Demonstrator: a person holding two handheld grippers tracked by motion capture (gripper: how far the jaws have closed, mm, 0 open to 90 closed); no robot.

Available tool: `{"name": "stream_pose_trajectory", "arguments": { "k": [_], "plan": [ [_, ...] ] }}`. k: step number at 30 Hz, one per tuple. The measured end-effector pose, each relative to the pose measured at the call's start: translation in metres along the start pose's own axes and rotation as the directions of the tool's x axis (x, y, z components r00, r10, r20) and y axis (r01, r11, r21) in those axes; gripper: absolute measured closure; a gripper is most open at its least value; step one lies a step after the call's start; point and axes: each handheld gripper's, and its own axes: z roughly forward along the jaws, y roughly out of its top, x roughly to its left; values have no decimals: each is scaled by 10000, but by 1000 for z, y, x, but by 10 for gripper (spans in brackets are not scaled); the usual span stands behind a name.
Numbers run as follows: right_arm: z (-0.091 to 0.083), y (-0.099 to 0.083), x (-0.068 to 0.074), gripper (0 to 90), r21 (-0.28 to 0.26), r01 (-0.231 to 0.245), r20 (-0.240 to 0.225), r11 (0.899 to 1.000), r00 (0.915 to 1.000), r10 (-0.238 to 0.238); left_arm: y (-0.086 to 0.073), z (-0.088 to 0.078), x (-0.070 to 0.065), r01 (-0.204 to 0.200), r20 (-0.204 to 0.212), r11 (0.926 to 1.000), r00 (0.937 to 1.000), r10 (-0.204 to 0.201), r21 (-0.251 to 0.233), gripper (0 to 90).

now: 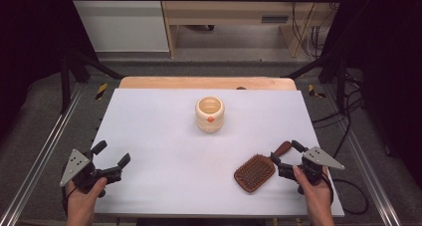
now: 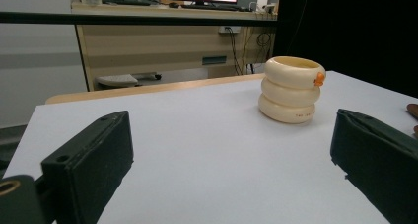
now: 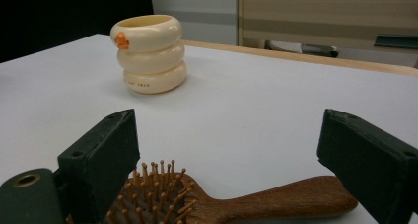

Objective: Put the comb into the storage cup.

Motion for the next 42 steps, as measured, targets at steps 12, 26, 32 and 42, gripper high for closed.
{"name": "stream_pose_trajectory", "arguments": {
  "k": [12,26,32,42],
  "plan": [
    [3,-1,2,88,500,-151,574,9986,9983,122,0,0,2,-11,-161,10000,9999,11,9,28],
    [2,6,13,311,706,2,283,9975,9996,-22,-1,2,0,-214,-175,9997,9996,216,156,28],
    [2,20,21,531,1004,549,177,9934,9982,-570,-2,2,0,-225,-216,9996,9995,229,178,29],
    [17,42,21,778,2543,1400,-26,9569,9896,-1441,-2,1,2,-147,-284,9998,9995,150,133,32]
  ]
}}
